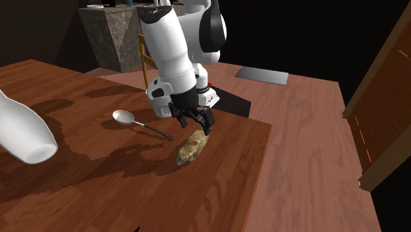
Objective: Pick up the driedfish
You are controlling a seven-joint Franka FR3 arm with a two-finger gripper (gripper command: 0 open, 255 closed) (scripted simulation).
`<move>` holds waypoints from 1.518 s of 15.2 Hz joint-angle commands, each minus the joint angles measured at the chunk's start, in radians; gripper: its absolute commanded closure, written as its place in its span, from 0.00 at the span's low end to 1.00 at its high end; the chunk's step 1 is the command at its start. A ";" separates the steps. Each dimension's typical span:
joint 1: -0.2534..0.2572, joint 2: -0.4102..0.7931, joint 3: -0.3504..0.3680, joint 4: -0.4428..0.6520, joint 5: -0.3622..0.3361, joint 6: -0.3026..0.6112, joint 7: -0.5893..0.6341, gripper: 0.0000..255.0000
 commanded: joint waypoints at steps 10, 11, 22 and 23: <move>0.015 0.077 0.007 -0.027 -0.024 0.102 0.012 1.00; 0.015 0.078 0.007 -0.026 -0.024 0.102 0.013 1.00; 0.013 0.056 0.007 -0.008 -0.018 0.064 0.014 1.00; 0.012 0.050 0.007 -0.002 -0.016 0.051 0.014 1.00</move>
